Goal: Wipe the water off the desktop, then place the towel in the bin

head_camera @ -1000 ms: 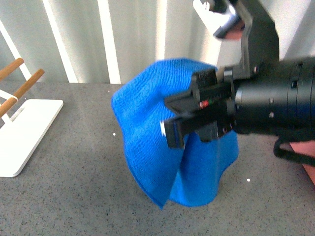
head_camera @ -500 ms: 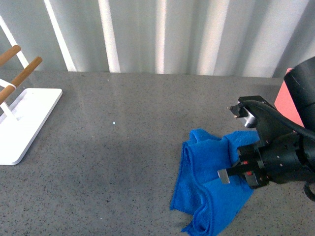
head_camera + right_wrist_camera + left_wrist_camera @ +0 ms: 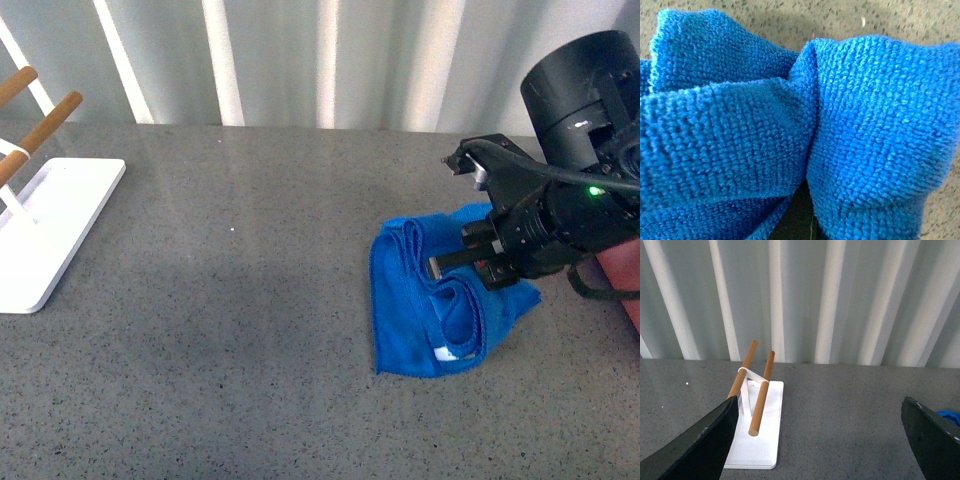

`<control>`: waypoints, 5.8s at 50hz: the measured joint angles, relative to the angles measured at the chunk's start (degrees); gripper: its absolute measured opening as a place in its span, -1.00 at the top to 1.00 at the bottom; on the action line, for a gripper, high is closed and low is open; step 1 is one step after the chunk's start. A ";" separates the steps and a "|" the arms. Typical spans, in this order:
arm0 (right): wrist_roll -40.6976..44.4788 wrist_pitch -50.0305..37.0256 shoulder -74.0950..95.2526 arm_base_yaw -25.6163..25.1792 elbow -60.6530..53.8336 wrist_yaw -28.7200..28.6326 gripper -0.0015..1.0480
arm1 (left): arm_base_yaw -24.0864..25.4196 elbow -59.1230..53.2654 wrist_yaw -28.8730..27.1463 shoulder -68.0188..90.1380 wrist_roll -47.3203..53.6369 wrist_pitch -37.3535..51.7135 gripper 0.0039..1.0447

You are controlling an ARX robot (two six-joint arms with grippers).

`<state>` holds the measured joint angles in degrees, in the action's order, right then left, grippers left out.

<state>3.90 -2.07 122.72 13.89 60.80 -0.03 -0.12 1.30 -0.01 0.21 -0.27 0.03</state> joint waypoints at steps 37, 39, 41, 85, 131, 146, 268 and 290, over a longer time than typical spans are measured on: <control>0.76 2.62 8.15 15.23 15.28 -5.57 0.91 | 0.00 0.00 0.00 0.00 0.00 0.00 -0.88; 0.39 2.47 8.13 15.50 15.06 -5.88 0.91 | 0.00 0.00 0.00 0.00 0.00 0.00 -0.88; -0.39 2.08 7.89 15.78 14.29 -6.32 0.91 | 0.00 0.00 0.00 0.00 0.00 0.00 -0.88; 0.79 15.82 -35.67 3.58 -2.47 -4.13 0.91 | 0.00 0.00 0.00 0.00 0.00 0.00 -0.88; 14.16 38.82 -41.55 -24.59 11.80 11.98 0.91 | 0.00 0.00 0.00 0.00 0.00 0.00 -0.88; 12.59 33.18 -35.26 -26.60 8.63 8.87 0.91 | 0.00 0.00 0.00 0.00 0.00 0.00 -0.88; -2.89 -29.27 -90.97 -14.05 -59.49 -0.42 0.93 | 0.00 0.00 0.00 -0.02 0.02 0.00 -0.88; -2.95 -15.43 -105.37 -14.05 -59.58 -0.35 0.93 | 0.00 0.00 0.00 -0.02 0.02 0.00 -0.88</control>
<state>0.95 -17.50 17.34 -0.16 1.21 -0.38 -0.12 1.30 -0.01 0.19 -0.25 0.03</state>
